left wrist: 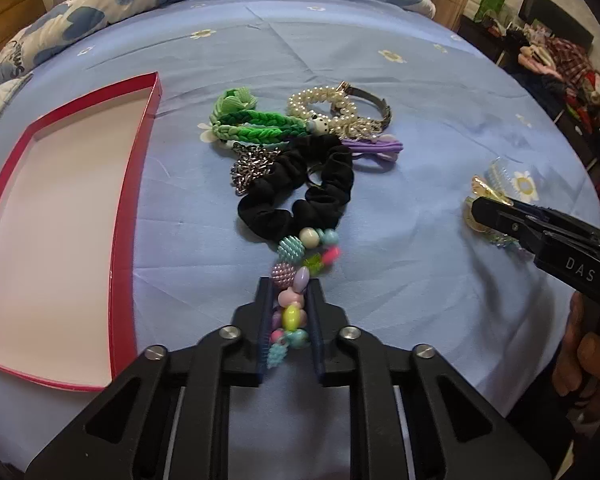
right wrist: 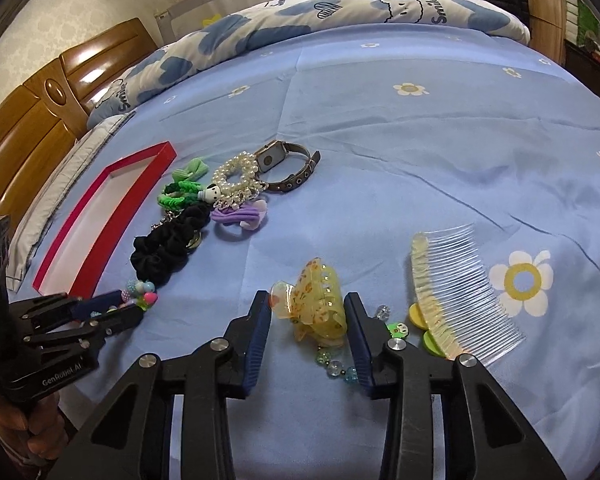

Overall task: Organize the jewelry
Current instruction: 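Grasp the pastel beaded bracelet with the left tool while the right tool grasps the yellow claw clip, then carry the bracelet and claw clip into the red tray while both tools open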

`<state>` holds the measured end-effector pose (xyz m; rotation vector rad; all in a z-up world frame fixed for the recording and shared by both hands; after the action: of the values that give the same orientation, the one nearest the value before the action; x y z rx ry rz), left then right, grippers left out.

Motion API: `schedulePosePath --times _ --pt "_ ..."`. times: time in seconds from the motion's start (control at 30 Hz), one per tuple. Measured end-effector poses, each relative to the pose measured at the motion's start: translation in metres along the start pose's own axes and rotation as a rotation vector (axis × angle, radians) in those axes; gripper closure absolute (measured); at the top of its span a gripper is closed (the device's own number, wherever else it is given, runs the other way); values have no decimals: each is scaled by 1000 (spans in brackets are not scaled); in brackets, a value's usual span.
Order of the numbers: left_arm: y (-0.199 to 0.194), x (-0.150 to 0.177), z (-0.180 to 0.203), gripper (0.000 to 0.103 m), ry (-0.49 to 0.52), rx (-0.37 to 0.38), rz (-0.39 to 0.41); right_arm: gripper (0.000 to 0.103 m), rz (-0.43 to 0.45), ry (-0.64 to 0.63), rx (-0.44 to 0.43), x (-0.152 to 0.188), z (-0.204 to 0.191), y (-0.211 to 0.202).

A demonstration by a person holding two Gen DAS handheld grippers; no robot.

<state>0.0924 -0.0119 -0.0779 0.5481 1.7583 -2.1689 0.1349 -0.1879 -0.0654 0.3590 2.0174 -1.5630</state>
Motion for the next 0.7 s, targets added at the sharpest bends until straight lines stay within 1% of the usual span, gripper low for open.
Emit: schedulePosePath --times 0.23,0.53,0.7 --pt "-16 3 -4 92 -32 64 32 65 22 11 -41 0 -8 -18" --pt "-57 1 -15 92 -71 86 115 65 34 -17 -124 -3 -43 -30" --pt "-79 1 -27 92 -101 78 160 65 29 -41 -166 -6 -65 -31"
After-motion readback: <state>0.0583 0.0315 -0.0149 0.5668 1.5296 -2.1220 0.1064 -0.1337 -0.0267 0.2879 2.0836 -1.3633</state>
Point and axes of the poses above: each gripper's, at about its wrist camera, not at the fingertips, and y roughly the way its jaws point, z to its right, x to its underside, the point moved 2 cm from there along y, roughly the way its jaws point, and after that the axes turned 4 degrees about x, right-handed, at the moved point
